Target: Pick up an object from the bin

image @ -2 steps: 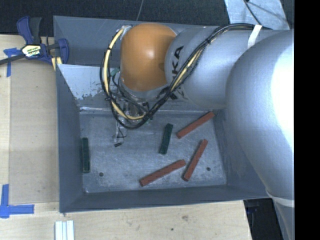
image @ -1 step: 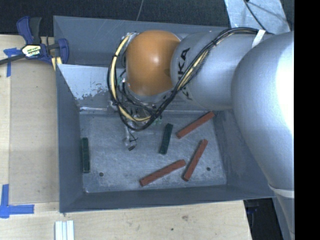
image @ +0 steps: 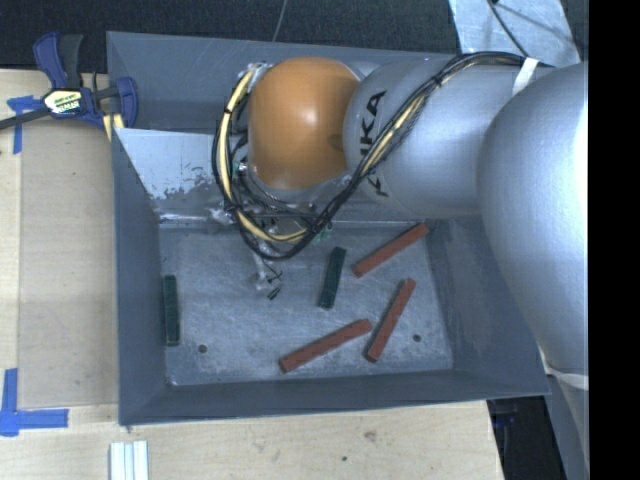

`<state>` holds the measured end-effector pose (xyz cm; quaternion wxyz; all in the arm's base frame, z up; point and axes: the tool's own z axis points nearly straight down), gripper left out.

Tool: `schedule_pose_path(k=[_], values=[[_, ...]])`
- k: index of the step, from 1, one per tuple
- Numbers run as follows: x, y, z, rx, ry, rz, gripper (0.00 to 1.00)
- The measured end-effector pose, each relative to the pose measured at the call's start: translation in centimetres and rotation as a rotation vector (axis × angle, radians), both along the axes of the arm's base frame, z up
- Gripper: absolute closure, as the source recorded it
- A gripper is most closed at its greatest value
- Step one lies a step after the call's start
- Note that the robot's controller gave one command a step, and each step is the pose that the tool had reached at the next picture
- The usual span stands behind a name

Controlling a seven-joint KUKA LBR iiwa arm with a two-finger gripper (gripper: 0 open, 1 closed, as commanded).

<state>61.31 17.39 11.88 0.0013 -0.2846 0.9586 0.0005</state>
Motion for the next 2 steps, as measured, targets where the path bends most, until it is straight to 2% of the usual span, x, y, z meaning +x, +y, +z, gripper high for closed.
schedule_pose_path(k=[1,2], values=[[-0.2,-2.2,1.2,0.001,-0.002,0.157,0.00],[-2.9,-6.4,-3.6,-0.001,0.000,0.481,1.00]])
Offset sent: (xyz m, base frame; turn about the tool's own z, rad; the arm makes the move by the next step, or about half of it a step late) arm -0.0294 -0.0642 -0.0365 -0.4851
